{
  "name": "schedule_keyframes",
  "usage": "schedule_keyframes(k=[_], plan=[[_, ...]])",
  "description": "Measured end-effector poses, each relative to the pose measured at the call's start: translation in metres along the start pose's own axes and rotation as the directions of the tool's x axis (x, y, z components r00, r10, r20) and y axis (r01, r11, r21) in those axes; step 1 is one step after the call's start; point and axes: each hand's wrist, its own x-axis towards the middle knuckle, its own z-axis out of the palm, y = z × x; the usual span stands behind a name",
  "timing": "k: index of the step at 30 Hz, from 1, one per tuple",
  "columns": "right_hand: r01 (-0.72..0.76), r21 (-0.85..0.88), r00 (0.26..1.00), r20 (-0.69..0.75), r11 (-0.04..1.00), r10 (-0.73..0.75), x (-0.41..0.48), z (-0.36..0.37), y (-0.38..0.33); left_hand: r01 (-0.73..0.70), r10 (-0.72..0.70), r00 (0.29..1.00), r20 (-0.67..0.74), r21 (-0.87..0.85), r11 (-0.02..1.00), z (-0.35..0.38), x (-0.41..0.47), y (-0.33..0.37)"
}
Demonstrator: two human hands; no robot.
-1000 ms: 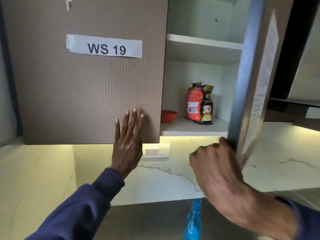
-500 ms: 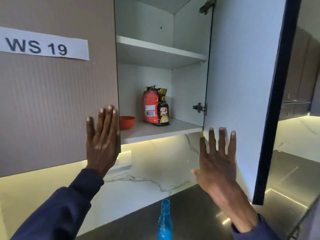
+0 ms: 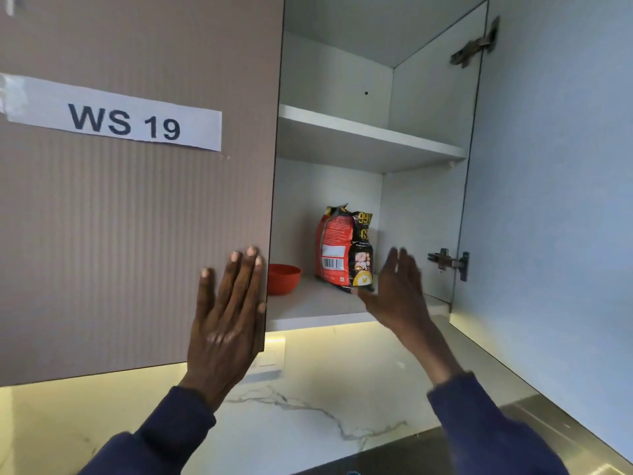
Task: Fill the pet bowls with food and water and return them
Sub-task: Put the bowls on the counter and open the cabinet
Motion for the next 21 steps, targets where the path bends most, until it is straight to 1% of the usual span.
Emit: schedule_keyframes(k=[2, 3, 5, 7, 9, 10, 11, 14, 18, 20, 21], plan=[[0.064, 0.172, 0.997, -0.043, 0.983, -0.057, 0.041, 0.015, -0.007, -0.001, 0.0, 1.0, 0.017, 0.012, 1.0, -0.001, -0.001, 0.0], [0.071, 0.251, 0.996, -0.079, 0.965, -0.053, 0.059, 0.021, -0.01, 0.0, -0.001, 1.0, 0.022, 0.018, 1.0, -0.001, -0.001, 0.0], [0.012, 0.413, 0.995, -0.098, 0.911, 0.032, 0.096, 0.03, -0.014, -0.002, 0.001, 1.0, 0.031, 0.028, 1.0, -0.001, -0.001, 0.001], [-0.092, 0.569, 0.987, -0.054, 0.817, 0.15, 0.129, 0.035, -0.018, -0.006, 0.004, 0.999, 0.038, 0.034, 0.999, -0.001, 0.0, 0.001], [-0.158, 0.663, 0.972, -0.026, 0.732, 0.233, 0.152, 0.042, -0.017, -0.008, 0.006, 0.999, 0.049, 0.031, 0.999, -0.003, 0.002, 0.002], [-0.153, 0.671, 0.966, -0.053, 0.725, 0.253, 0.158, 0.047, -0.016, -0.008, 0.006, 0.998, 0.057, 0.026, 1.0, -0.004, 0.004, 0.002], [-0.132, 0.66, 0.96, -0.102, 0.739, 0.262, 0.16, 0.052, -0.015, -0.008, 0.006, 0.998, 0.064, 0.025, 1.0, -0.006, 0.005, 0.001], [-0.026, 0.623, 0.938, -0.255, 0.782, 0.235, 0.155, 0.065, -0.013, -0.003, 0.0, 0.996, 0.087, 0.033, 0.999, -0.01, 0.005, 0.001], [0.052, 0.632, 0.936, -0.299, 0.773, 0.182, 0.15, 0.061, -0.002, -0.002, -0.002, 0.996, 0.089, 0.044, 0.999, -0.014, 0.006, 0.003], [0.104, 0.674, 0.941, -0.304, 0.731, 0.147, 0.142, 0.056, 0.005, -0.008, 0.005, 0.997, 0.079, 0.039, 0.999, -0.017, 0.007, 0.003], [0.135, 0.712, 0.942, -0.308, 0.689, 0.133, 0.135, 0.052, 0.01, -0.011, 0.008, 0.997, 0.077, 0.035, 0.999, -0.019, 0.007, 0.005]])
